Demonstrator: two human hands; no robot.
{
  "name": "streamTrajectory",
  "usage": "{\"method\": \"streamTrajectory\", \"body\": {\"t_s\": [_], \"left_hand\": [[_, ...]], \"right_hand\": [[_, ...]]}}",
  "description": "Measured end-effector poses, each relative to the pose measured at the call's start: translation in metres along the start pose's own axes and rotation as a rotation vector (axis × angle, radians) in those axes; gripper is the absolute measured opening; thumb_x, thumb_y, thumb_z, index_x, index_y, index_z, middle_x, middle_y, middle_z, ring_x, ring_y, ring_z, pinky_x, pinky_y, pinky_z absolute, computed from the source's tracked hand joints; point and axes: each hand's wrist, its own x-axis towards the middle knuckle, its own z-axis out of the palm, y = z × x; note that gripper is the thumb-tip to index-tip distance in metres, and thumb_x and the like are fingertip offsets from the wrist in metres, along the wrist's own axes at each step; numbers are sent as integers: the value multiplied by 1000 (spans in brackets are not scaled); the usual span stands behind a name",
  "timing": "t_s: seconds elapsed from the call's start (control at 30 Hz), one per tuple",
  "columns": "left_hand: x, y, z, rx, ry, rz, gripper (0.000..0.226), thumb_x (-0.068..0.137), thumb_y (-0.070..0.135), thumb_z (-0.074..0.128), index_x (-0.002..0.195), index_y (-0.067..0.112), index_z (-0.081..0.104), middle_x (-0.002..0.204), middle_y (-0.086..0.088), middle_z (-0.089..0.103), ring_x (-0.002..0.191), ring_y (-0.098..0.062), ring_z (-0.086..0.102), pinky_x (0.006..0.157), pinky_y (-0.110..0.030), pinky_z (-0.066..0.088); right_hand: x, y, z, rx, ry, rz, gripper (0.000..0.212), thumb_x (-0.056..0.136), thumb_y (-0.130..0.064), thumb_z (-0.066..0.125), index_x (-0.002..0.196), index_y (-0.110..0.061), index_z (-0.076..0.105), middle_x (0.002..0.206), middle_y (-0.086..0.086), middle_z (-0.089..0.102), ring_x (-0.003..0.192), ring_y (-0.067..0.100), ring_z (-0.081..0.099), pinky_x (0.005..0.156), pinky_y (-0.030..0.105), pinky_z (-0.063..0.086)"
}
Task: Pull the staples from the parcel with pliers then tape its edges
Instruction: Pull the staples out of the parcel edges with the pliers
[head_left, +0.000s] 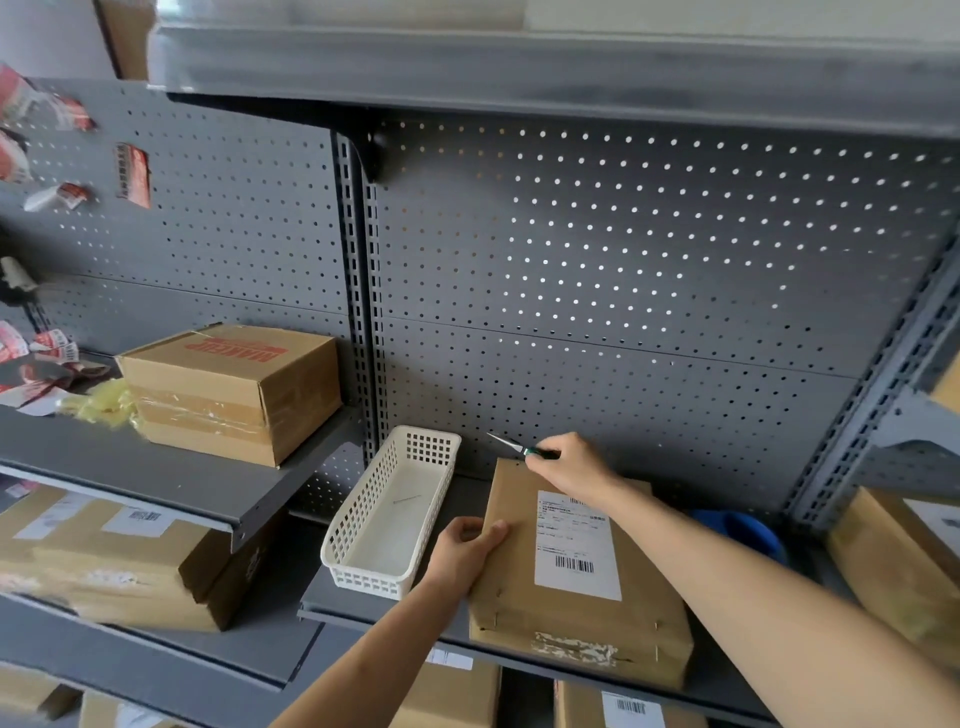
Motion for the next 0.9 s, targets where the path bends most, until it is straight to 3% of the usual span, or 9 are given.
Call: {"method": "streamTrajectory", "body": {"t_s": [0.1, 0.17, 0.27, 0.37, 0.57, 0.77, 0.9], "left_hand": [[3, -2, 0, 29, 20, 8, 46, 84, 49, 78, 115, 17, 66, 108, -3, 73, 96, -19, 72, 89, -39, 61], [3, -2, -1, 22, 9, -2, 44, 86, 50, 76, 115, 18, 66, 107, -3, 73, 96, -20, 72, 89, -39, 61], [4, -2, -2, 29, 6, 9, 43, 87, 50, 74, 116, 19, 65, 107, -3, 73, 97, -20, 71, 87, -38, 60], [7, -4, -4, 29, 1, -5, 45, 86, 51, 76, 116, 19, 66, 107, -5, 73, 96, -21, 72, 85, -38, 61], [7, -3, -5, 42, -19, -1, 47, 85, 53, 75, 117, 19, 65, 107, -5, 73, 98, -22, 72, 89, -42, 61], [5, -7, -8, 6, -65, -14, 62, 76, 69, 74, 116, 23, 62, 110, -6, 73, 100, -24, 73, 93, -46, 60], [2, -9, -8, -7, -75, -8, 59, 79, 64, 75, 117, 21, 60, 111, -7, 73, 100, -25, 73, 92, -46, 60]], "right_hand": [[-13, 8, -10, -61, 24, 7, 37, 83, -52, 59, 80, -18, 72, 71, 2, 71, 60, 13, 56, 60, 31, 40], [-22, 10, -17, -91, 31, 20, 34, 86, -51, 61, 96, -23, 78, 92, -6, 76, 79, 14, 68, 71, 34, 52], [-37, 13, -24, -140, 57, 27, 44, 86, -54, 60, 114, -25, 77, 111, -10, 71, 98, 14, 67, 85, 37, 57], [-52, 18, -29, -225, 72, 20, 51, 82, -63, 53, 114, -30, 75, 108, -12, 67, 95, 13, 65, 83, 42, 59], [-78, 28, -33, -290, 88, -11, 39, 93, -49, 62, 121, -26, 76, 107, -7, 67, 89, 12, 65, 73, 35, 59], [-103, 28, -36, -321, 74, -25, 30, 97, -44, 60, 113, -26, 76, 107, -5, 65, 92, 16, 64, 77, 42, 59], [-120, 27, -34, -361, 57, -41, 34, 98, -45, 56, 118, -25, 75, 108, -5, 62, 95, 15, 62, 76, 41, 58]]}}
